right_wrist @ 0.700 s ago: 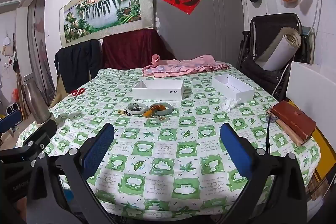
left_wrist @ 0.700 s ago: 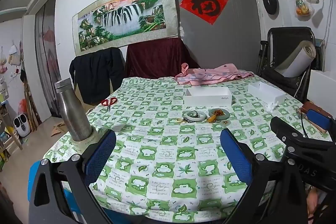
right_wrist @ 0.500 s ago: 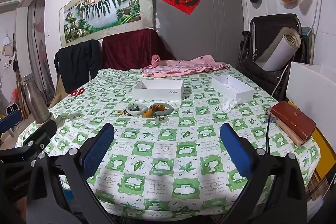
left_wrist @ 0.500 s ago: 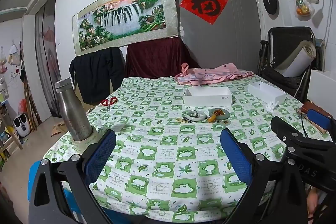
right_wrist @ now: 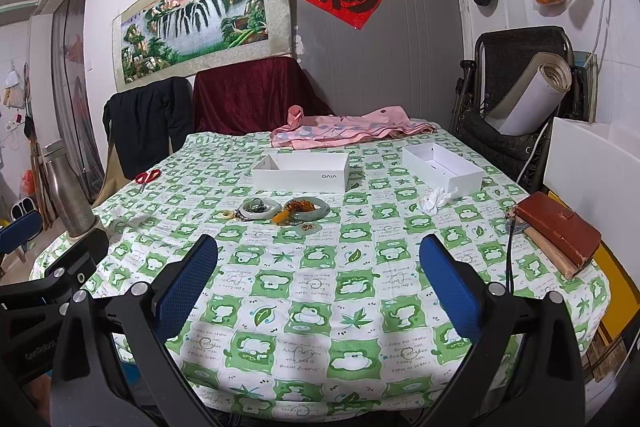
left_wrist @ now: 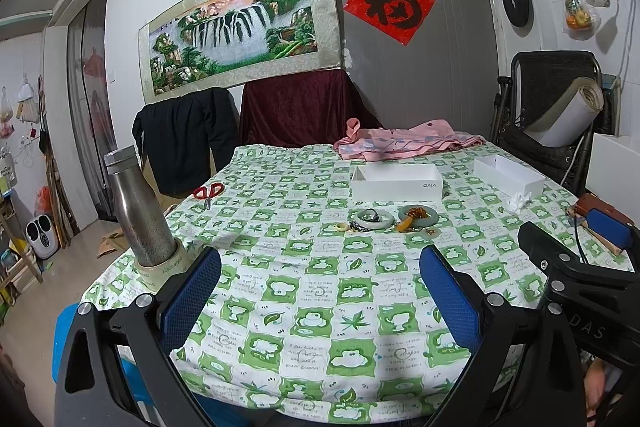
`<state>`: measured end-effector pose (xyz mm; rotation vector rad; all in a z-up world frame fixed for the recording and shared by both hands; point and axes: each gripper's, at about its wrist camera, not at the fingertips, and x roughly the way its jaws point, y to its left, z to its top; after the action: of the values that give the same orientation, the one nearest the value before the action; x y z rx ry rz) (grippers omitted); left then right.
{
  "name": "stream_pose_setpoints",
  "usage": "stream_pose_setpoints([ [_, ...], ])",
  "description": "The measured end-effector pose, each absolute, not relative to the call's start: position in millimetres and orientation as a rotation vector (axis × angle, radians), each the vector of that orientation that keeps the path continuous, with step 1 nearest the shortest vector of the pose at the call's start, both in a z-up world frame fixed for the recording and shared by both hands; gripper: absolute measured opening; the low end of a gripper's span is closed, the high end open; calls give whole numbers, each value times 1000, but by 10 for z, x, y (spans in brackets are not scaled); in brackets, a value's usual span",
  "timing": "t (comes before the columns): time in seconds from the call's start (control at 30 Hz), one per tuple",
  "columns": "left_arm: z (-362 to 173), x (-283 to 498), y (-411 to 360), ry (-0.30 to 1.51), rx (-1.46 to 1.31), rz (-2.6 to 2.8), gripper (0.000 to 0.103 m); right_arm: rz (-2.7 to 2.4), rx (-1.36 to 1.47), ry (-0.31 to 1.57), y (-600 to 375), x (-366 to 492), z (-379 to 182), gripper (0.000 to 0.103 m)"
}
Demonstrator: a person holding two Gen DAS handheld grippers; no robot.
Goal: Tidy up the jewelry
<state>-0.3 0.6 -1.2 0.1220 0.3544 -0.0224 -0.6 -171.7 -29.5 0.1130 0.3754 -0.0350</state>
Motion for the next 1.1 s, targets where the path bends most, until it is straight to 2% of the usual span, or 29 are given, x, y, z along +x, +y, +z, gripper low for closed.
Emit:
stream_pose_setpoints([
  [0.8,-167,42,34,367,115,-33,98,-27,124,379,-1770,-6,-301,96],
  [1.1,-313,243,52,497,121,-106,98,-10,110,414,-1733,173,-490,96],
])
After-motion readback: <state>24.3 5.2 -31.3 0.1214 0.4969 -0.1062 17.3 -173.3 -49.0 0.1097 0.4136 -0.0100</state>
